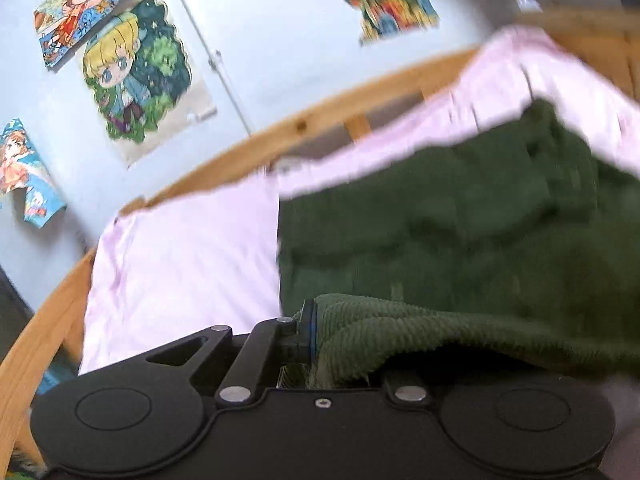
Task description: Fold large clothes
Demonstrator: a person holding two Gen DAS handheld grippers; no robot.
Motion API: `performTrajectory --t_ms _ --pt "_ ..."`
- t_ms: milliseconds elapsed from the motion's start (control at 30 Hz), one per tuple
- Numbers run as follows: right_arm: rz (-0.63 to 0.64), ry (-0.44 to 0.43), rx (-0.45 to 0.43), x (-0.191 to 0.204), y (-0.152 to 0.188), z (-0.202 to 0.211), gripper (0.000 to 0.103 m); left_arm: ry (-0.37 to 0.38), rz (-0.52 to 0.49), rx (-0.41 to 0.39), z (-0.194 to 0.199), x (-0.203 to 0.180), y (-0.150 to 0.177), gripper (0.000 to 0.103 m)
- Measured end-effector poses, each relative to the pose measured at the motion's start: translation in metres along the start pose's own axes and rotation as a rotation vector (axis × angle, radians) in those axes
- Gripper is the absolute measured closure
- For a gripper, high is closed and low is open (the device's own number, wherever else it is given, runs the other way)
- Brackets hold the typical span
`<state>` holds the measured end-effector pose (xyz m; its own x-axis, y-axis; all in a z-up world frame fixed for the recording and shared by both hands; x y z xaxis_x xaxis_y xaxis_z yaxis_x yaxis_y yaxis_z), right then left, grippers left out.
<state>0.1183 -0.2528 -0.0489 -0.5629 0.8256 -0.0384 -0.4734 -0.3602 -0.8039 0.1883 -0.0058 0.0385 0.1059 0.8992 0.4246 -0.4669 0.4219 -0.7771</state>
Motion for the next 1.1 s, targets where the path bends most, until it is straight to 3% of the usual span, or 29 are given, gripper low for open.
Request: performTrajectory --t_ms 33,100,167,267,367,433,500,533,567,633,867,1000,1100 --pt "0.03 -0.002 0.009 0.006 0.001 -0.002 0.008 0.014 0.013 -0.013 -0.004 0.003 -0.014 0.097" --pt "0.112 0.025 0.029 0.021 0.005 -0.007 0.005 0.042 0.029 -0.035 -0.016 0.004 -0.041 0.097" --pt "0.21 0.087 0.068 0.037 0.011 -0.017 0.004 0.06 0.043 -0.05 -0.031 0.004 -0.06 0.097" --pt "0.339 0.246 0.107 0.053 0.02 -0.029 0.006 0.076 0.07 -0.062 -0.043 0.002 -0.078 0.097" --pt "0.377 0.35 0.11 0.051 0.021 -0.026 0.011 0.076 0.08 -0.063 -0.043 0.005 -0.077 0.097" --pt "0.379 0.413 0.125 0.046 0.021 -0.02 0.026 0.069 0.077 -0.056 -0.038 0.01 -0.069 0.097" --pt "0.389 0.47 0.155 0.037 0.024 -0.012 0.031 0.058 0.067 -0.048 -0.027 0.015 -0.054 0.097" --pt "0.369 0.471 0.16 0.032 0.024 -0.007 0.042 0.054 0.066 -0.045 -0.022 0.018 -0.046 0.097" --pt "0.34 0.462 0.166 0.025 0.023 -0.003 0.062 0.05 0.071 -0.042 -0.015 0.021 -0.036 0.097" --pt "0.292 0.417 0.175 0.017 0.019 0.006 0.089 0.056 0.069 -0.034 0.003 0.023 -0.011 0.097" --pt "0.235 0.405 0.14 0.014 -0.002 0.055 0.092 0.089 0.043 -0.071 0.083 0.013 0.072 0.098" --pt "0.232 0.445 0.1 0.024 -0.012 0.109 0.092 0.134 0.074 -0.113 0.135 0.012 0.087 0.098" --pt "0.22 0.423 0.099 0.035 -0.014 0.147 0.092 0.173 0.094 -0.11 0.168 0.019 0.093 0.098"
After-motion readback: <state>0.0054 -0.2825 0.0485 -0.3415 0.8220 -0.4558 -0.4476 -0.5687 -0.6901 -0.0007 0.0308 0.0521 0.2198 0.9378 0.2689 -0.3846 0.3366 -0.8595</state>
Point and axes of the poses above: each gripper's, at about its wrist camera, not at the fingertips, and z roughly against the way its jaws point, x to its left, y to its underside, the point moved 1 cm from there along -z, roughly the way its jaws point, and after that the axes turned 1 degree about -z, right-handed, at the moved point
